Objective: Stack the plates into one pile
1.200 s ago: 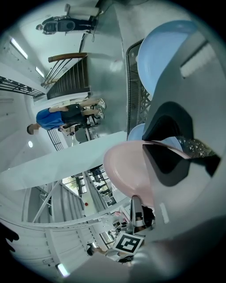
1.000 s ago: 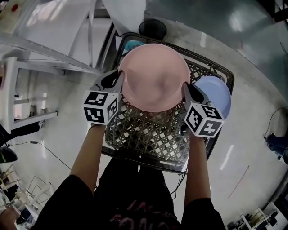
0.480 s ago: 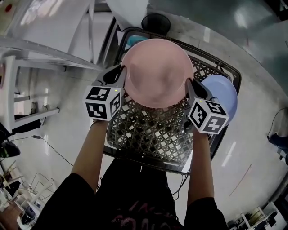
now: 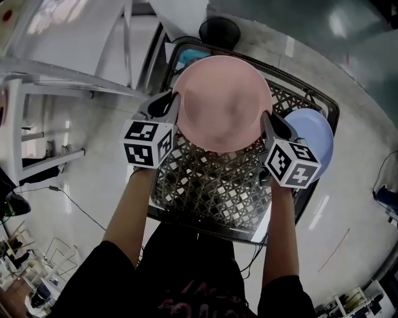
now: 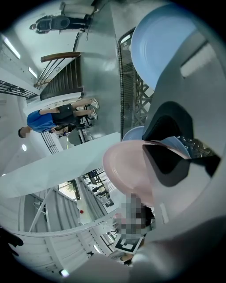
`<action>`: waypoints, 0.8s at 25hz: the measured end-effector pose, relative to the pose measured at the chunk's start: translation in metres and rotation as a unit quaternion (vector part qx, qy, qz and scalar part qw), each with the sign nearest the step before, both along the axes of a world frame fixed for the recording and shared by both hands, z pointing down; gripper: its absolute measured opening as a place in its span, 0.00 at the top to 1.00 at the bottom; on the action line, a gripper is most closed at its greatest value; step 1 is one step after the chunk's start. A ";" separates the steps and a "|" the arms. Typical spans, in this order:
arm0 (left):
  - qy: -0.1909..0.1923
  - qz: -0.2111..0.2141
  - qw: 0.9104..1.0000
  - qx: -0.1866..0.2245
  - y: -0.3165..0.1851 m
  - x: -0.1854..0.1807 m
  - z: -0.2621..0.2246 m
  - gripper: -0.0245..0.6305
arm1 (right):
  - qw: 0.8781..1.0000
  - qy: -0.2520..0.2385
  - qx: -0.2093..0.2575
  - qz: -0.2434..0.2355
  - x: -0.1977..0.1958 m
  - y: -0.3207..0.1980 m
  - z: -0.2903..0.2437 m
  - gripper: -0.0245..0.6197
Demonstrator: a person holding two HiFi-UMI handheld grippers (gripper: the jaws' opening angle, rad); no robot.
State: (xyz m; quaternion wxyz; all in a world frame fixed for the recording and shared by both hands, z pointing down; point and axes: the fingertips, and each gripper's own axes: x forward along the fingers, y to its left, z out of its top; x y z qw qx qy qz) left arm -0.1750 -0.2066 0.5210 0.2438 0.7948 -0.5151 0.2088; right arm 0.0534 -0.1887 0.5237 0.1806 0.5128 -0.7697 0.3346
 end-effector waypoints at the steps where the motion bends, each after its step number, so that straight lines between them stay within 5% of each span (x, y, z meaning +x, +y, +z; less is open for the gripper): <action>1: 0.000 -0.001 1.000 -0.001 -0.001 0.000 0.000 0.92 | 1.000 0.001 -0.001 0.000 0.000 -0.001 0.000 0.90; 20: 0.006 0.001 1.000 -0.014 -0.008 0.002 0.004 0.92 | 0.999 0.028 -0.031 0.000 0.000 -0.007 0.004 0.89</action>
